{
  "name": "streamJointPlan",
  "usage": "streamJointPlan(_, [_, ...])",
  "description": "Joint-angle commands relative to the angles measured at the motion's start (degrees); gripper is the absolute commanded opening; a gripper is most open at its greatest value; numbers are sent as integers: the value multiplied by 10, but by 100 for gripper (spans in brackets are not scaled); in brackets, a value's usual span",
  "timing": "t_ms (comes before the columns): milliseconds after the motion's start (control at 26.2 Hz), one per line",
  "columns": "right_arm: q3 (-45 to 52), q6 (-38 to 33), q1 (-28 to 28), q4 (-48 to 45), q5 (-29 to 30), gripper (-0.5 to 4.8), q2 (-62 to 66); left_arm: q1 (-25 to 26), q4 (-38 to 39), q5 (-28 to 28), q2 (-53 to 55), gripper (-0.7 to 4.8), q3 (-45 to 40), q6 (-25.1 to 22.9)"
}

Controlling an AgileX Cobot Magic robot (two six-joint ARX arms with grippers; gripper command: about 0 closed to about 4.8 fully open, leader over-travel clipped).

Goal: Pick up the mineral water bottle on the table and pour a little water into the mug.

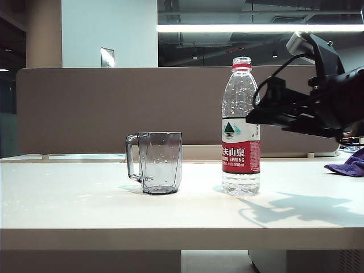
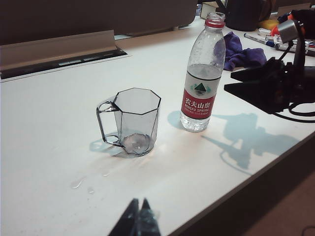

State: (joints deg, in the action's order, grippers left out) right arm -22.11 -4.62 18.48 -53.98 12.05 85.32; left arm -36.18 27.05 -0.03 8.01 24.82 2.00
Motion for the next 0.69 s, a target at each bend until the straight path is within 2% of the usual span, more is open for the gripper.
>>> streamJointPlan(38, [-3,-16,1,-83,0,463,53,0,-5,2,1,-5,2,0])
streamJointPlan(191, [-8,-16,2,-148,2,463,121,0,-5,2,1,-5,2,0])
streamJointPlan(534, [-87,-16,2,-151,36,461,190,0,-5,2,1,-5,2,0])
streamJointPlan(572, [-92,-16,2,-150,36,457,196,0,-5,2,1,-5,2,0])
streamJointPlan(687, [-104,-16,2,-149,46,395,214,0,-5,2,1,-5,2,0])
